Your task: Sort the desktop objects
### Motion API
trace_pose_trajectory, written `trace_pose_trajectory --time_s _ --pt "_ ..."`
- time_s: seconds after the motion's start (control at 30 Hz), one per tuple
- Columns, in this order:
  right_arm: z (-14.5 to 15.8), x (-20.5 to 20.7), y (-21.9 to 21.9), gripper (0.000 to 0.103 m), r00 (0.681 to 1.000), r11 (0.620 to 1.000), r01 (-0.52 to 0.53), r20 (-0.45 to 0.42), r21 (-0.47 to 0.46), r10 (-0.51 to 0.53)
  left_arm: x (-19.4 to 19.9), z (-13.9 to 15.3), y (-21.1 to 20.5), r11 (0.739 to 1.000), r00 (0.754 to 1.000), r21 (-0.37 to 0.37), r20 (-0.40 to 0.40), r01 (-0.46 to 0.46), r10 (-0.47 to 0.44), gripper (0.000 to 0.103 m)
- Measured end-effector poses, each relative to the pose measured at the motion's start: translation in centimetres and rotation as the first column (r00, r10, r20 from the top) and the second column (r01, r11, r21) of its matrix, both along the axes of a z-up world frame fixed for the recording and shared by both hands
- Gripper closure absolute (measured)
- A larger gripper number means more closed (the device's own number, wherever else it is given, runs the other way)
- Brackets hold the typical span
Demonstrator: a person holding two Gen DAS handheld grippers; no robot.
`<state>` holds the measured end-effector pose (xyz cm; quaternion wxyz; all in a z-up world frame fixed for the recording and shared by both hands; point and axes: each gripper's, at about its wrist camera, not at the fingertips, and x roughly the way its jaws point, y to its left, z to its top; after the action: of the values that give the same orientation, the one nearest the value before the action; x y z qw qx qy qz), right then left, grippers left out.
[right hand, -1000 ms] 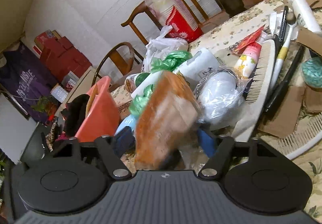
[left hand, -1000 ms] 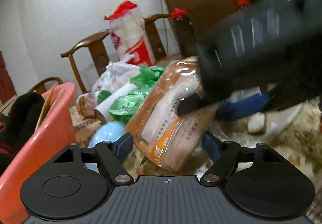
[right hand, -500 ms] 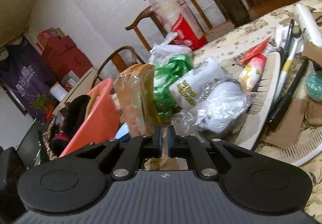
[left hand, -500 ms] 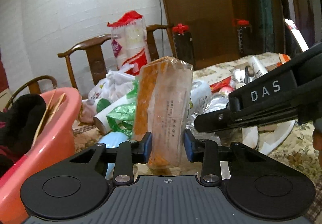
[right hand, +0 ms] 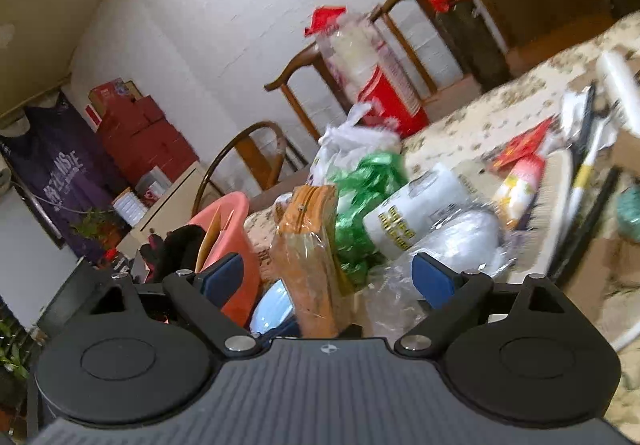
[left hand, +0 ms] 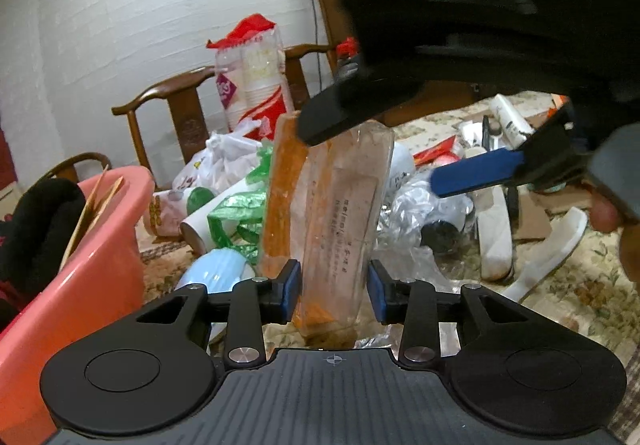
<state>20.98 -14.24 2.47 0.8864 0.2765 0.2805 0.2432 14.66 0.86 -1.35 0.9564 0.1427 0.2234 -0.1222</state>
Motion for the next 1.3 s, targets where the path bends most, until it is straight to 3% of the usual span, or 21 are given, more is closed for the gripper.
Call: trace_pose_trajectory --time_s 0.17,0.27,0.3,0.57,0.87,1.1,1.3 --pt "-0.9 1.7 1.0 0.019 0.999 0.999 -0.022 -0.044 0.039 0.024 0.0 0.0 0.2 1.000 1.000 0.002 0.000 0.008 -0.008 0.066" --pt "-1.2 2.2 1.9 0.066 0.998 0.999 -0.041 -0.040 -0.002 0.041 0.0 0.0 0.2 1.000 1.000 0.005 -0.003 0.015 -0.015 0.065" --pt "-1.1 2.1 2.1 0.068 0.998 0.999 -0.049 -0.029 -0.017 0.048 0.0 0.0 0.2 1.000 1.000 0.004 -0.004 0.015 -0.015 0.065" --pt "-0.2 0.4 1.4 0.070 0.999 0.999 -0.042 0.018 -0.009 0.043 -1.4 0.9 -0.6 0.999 0.998 0.026 0.056 0.040 -0.042 0.069" --pt "4.5 -2.6 0.8 0.070 0.991 0.999 -0.033 0.130 0.016 0.030 -4.7 5.8 -0.8 0.998 0.985 0.040 0.163 0.041 -0.047 0.069" --pt "8.5 -4.4 3.9 0.070 0.972 0.995 -0.092 0.220 0.026 0.084 -7.0 9.5 2.5 0.998 0.970 0.048 0.243 -0.038 0.025 0.068" --pt "10.9 -3.7 10.3 0.070 0.946 0.978 -0.205 0.263 0.035 0.189 -7.3 11.6 8.3 0.984 0.950 0.054 0.275 -0.169 0.148 0.068"
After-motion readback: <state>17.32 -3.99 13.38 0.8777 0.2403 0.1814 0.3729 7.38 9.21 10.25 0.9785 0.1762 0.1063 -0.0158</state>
